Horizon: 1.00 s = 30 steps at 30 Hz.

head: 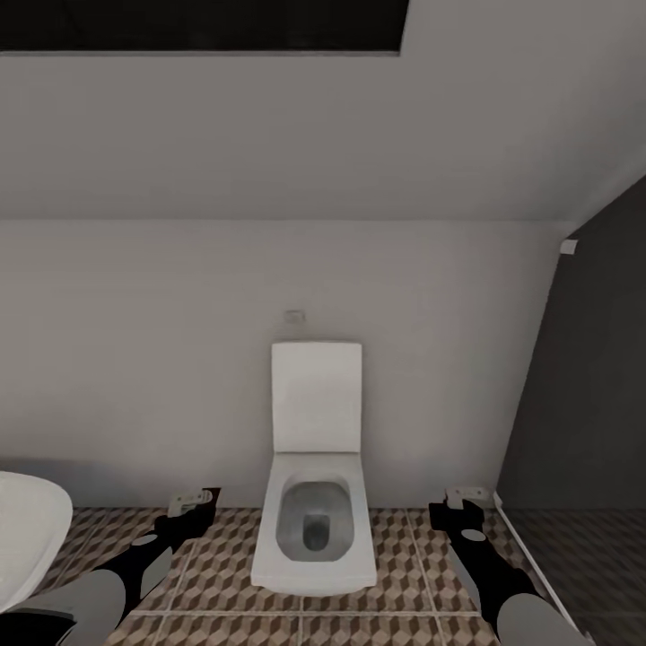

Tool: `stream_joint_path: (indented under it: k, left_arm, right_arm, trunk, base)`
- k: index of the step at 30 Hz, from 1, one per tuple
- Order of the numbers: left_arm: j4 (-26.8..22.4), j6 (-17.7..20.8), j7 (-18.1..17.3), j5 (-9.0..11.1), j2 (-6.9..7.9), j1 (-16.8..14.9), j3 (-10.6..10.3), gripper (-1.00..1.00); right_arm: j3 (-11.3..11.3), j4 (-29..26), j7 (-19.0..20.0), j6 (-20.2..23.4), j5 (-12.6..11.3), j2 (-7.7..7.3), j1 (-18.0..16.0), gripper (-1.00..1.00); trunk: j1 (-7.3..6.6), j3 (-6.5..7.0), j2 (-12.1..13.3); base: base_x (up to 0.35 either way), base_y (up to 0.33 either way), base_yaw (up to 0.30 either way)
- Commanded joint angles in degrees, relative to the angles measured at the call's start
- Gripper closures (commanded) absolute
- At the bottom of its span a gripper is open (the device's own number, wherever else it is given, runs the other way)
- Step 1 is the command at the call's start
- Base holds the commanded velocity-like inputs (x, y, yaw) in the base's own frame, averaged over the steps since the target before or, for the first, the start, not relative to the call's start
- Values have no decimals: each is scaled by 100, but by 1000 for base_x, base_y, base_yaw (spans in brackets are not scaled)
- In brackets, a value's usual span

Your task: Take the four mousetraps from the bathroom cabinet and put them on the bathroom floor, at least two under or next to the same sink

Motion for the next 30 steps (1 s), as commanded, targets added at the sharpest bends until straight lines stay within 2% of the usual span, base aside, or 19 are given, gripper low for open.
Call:
stream_joint_path:
  k: [1,8,17,20,23,25,30]
  left_arm:
    - [7,-21,-5,48,2,-5,-48,100]
    - [3,-31,-13,28,-10,-5,-53,100]
    - [-52,-23,-32,-16,-113,-5,-75,100]
    - [-64,-1,-39,-42,-128,-5,-84,100]
    - [-54,13,-42,-89,-141,-5,-88,100]
    - [-43,17,-43,-105,-143,-5,-91,100]
    - [-11,22,-44,-126,-152,-5,-99,100]
  right_arm:
    - [-35,4,4,-14,51,5,-5,100]
    - [-22,4,-10,-14,51,0,-5,100]
    - [-56,-32,-67,-33,37,35,-5,100]
    - [-108,-68,-316,-81,8,70,-5,100]
    - [-107,-21,-796,-191,4,99,-5,100]
    - [-98,66,-900,-216,-1,104,-5,100]
    - [-65,763,-1023,-282,10,87,-5,100]
  trunk:
    - [0,-6,-3]
    - [0,-6,-3]
    - [0,-6,-3]
    - [0,-6,-3]
    - [0,-6,-3]
    - [0,-6,-3]
    - [0,-6,-3]
  base:
    - [0,59,0]
    - [0,19,0]
    - [0,2,0]
    - [0,0,0]
    - [0,0,0]
    - [0,0,0]
    - [0,0,0]
